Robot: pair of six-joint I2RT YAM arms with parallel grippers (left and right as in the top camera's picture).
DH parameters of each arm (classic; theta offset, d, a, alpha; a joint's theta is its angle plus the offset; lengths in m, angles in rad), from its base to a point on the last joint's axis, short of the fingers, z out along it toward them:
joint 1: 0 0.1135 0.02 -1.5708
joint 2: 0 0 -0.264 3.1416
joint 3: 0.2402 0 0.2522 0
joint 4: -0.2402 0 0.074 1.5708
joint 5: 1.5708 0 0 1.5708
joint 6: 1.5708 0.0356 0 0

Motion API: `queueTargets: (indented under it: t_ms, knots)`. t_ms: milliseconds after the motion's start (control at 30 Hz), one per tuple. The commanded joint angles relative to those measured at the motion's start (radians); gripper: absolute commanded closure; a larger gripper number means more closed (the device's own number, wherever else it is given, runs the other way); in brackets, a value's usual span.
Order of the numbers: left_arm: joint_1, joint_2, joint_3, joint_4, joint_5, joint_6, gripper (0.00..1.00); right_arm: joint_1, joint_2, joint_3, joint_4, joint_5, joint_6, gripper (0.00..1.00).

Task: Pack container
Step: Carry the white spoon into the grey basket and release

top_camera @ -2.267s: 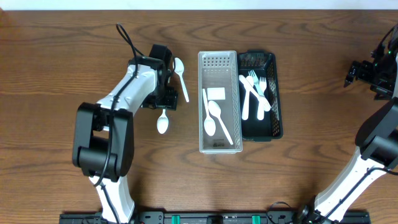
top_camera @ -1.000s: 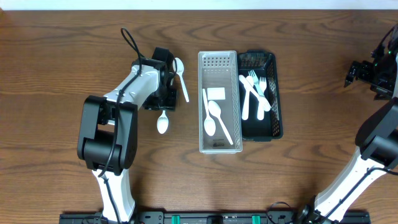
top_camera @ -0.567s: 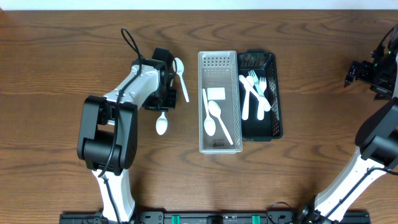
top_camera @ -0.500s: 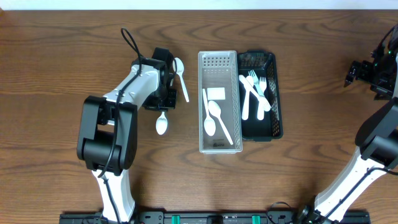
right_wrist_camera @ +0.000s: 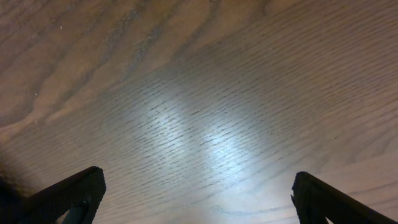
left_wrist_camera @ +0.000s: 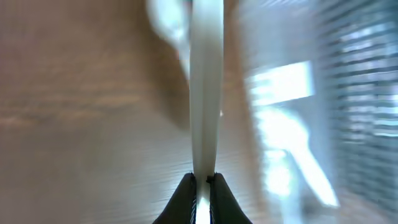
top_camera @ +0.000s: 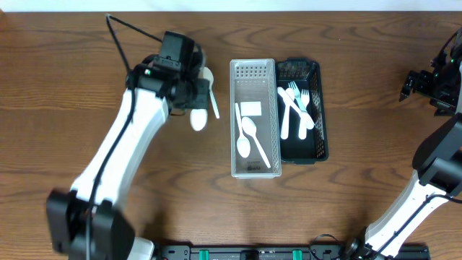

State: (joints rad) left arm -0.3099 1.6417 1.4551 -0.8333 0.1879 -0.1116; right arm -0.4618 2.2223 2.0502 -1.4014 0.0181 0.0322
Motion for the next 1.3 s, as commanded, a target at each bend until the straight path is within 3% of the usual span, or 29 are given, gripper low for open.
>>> queueTargets:
  t_ms: [0, 133, 267, 400, 500, 567, 733, 867, 900, 1033, 1267]
  knots:
    - [-0.078, -0.053, 0.016, 0.023, 0.064, -0.098, 0.94, 0.003, -0.006, 0.000, -0.001, 0.000, -0.014, 0.01]
    - [-0.182, -0.051, 0.016, 0.058, 0.063, -0.181, 0.94, 0.003, -0.006, 0.000, -0.001, 0.000, -0.014, 0.01]
    - [-0.250, -0.027, 0.016, 0.087, 0.057, -0.186, 0.93, 0.003, -0.006, 0.000, -0.001, 0.000, -0.014, 0.01]
    - [-0.264, 0.003, 0.015, 0.106, 0.026, -0.186, 0.55, 0.003, -0.006, 0.000, -0.001, 0.000, -0.014, 0.01]
    - [-0.263, 0.014, 0.015, 0.124, 0.027, -0.186, 0.44, 0.003, -0.006, 0.000, -0.001, 0.000, -0.014, 0.01]
    - [-0.263, 0.014, 0.015, 0.145, 0.027, -0.181, 0.28, 0.003, -0.006, 0.000, -0.001, 0.000, -0.014, 0.01]
    - [-0.224, 0.011, 0.016, 0.253, 0.005, -0.137, 0.12, 0.003, -0.006, 0.000, -0.001, 0.000, -0.014, 0.01]
    - [-0.130, 0.006, 0.018, 0.311, -0.067, -0.138, 0.08, 0.003, -0.006, 0.000, -0.001, 0.000, -0.014, 0.01]
    - [-0.102, 0.006, 0.018, 0.312, -0.086, -0.138, 0.02, 0.003, -0.006, 0.000, -0.001, 0.000, -0.014, 0.01]
    - [0.000, 0.030, 0.017, 0.304, -0.130, -0.210, 0.02, 0.003, -0.006, 0.000, -0.001, 0.000, -0.014, 0.01]
    - [0.065, 0.124, 0.017, 0.265, -0.176, -0.221, 0.02, 0.003, -0.006, 0.000, -0.001, 0.000, -0.014, 0.01]
